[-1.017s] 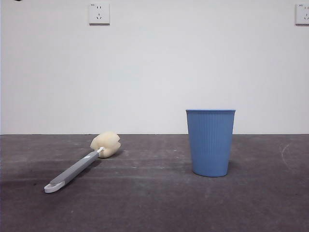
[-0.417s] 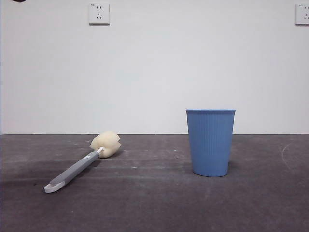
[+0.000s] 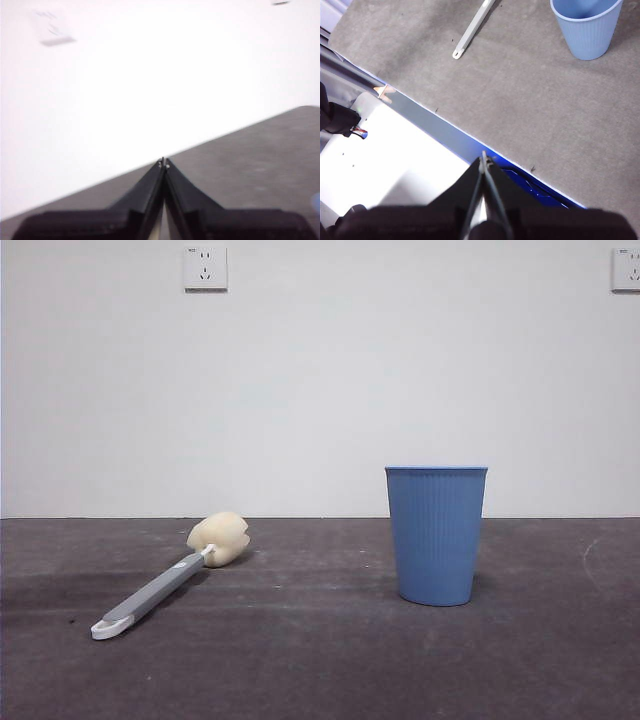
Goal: Pick up the cup brush,pick up the cup,insert the brush into the cup,clean the cup,put the cup brush back,put the cup back to the fixed position on the table
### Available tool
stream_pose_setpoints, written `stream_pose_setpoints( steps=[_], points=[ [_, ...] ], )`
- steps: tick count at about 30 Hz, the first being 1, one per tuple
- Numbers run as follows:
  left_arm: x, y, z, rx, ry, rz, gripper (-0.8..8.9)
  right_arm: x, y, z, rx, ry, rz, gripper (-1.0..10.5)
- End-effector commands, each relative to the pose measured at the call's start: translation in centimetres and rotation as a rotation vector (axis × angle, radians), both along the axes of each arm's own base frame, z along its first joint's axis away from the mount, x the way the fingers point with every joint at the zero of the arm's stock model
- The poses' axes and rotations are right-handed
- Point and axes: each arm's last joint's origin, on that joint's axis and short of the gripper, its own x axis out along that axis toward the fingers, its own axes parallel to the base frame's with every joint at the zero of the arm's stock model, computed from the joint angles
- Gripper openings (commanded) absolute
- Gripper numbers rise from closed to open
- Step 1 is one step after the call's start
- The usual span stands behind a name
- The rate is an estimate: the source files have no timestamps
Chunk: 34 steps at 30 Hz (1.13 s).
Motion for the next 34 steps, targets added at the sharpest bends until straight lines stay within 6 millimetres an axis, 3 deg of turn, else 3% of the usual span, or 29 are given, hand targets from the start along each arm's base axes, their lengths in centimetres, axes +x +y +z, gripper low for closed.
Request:
stream_pose_setpoints(
  steps=[1, 5, 12, 16, 24, 34],
  points=[
    [0.2, 1.2, -1.0, 0.084, -0.033, 0.107, -0.04, 0.0, 0.0, 0.0, 0.002, -0.004, -0.001, 0.0],
    [-0.1, 2.4, -4.1, 0.075, -0.056, 0.209, -0.04, 0.0, 0.0, 0.0, 0.001, -0.004, -0.001, 0.0],
    [-0.4, 3.3, -13.3, -0.031, -0.029, 0.275, -0.04, 0.0, 0.0, 0.0, 0.001, -0.004, -0.001, 0.0],
    [-0.4, 3.5, -17.0, -0.082, 0.044, 0.290, -0.04, 0.0, 0.0, 0.0, 0.002, -0.004, -0.001, 0.0],
    [-1.3, 3.6, -19.5, -0.051, 0.281, 0.314, -0.04, 0.0, 0.0, 0.0, 0.001, -0.004, -0.001, 0.0],
    [-1.2, 3.6, -19.4, -0.055, 0.275, 0.314, -0.03, 0.0, 0.0, 0.0, 0.001, -0.004, -0.002, 0.0]
  ],
)
